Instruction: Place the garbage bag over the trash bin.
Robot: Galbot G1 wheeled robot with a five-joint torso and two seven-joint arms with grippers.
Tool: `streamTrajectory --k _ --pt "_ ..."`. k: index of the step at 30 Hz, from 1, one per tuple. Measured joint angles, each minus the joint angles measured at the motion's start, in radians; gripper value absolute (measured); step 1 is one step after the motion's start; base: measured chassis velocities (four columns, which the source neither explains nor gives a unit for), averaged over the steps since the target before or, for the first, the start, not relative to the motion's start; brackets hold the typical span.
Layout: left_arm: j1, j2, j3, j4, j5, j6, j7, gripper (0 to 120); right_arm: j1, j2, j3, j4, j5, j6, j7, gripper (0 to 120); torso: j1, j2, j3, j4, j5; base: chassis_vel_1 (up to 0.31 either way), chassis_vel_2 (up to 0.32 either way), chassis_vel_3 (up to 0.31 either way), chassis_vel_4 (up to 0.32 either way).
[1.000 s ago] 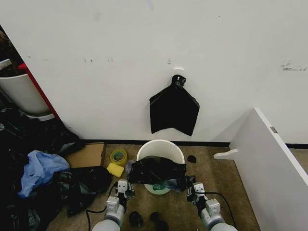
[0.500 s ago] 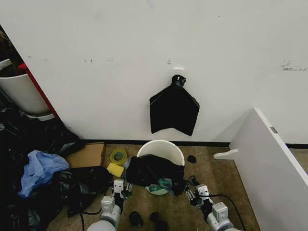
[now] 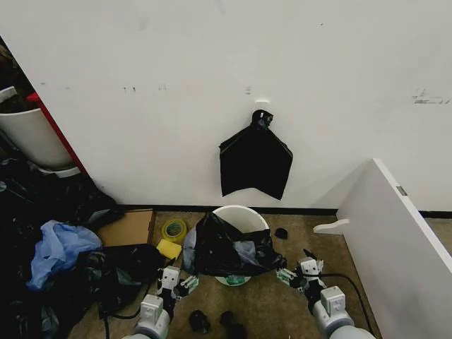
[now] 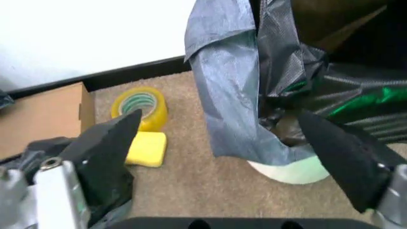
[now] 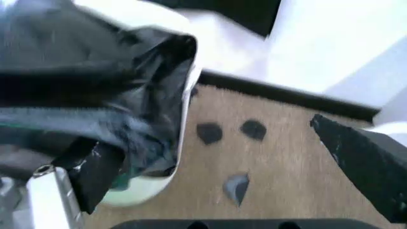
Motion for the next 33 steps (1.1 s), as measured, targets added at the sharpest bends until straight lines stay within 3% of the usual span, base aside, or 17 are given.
streamTrajectory --k 10,14,18,23,27,30,33 --pt "0.018 0.02 -0.013 -0.055 0.015 -0.028 0.002 100 -0.077 -0.037 -0.026 0.176 0.239 -0.17 0.149 100 0.0 0.0 0.0 -0.0001 -0.0001 0.0 0.0 0.0 0.0" --pt "0.016 0.022 -0.022 -0.094 0.005 -0.038 0.013 100 -0.052 -0.051 -0.006 0.221 0.267 -0.144 0.124 100 0.0 0.0 0.0 -0.0003 -0.0001 0.0 0.0 0.0 0.0" --pt "0.001 -0.001 -0.029 -0.116 -0.017 -0.089 0.051 100 0.072 -0.059 0.035 0.218 0.325 -0.084 0.033 100 0.0 0.0 0.0 -0.0004 -0.0001 0.0 0.0 0.0 0.0" --pt "0.006 -0.035 -0.061 -0.128 -0.044 -0.129 0.081 100 0.339 -0.073 0.032 0.073 0.445 -0.092 -0.057 100 0.0 0.0 0.0 0.0002 0.0003 0.0 0.0 0.0 0.0" --pt "0.048 -0.057 -0.099 -0.148 -0.038 -0.129 0.079 100 0.549 -0.105 -0.027 -0.056 0.527 -0.227 -0.103 100 0.0 0.0 0.0 0.0001 -0.0001 0.0 0.0 0.0 0.0" --pt "0.056 -0.073 -0.111 -0.152 -0.035 -0.126 0.07 100 0.657 -0.101 -0.072 -0.166 0.52 -0.285 -0.18 100 0.0 0.0 0.0 0.0002 0.0001 0.0 0.0 0.0 0.0" --pt "0.051 -0.125 -0.149 -0.171 -0.043 -0.112 0.054 100 0.811 -0.059 -0.123 -0.366 0.426 -0.36 -0.356 100 0.0 0.0 0.0 0.0 0.0003 0.0 0.0 0.0 0.0"
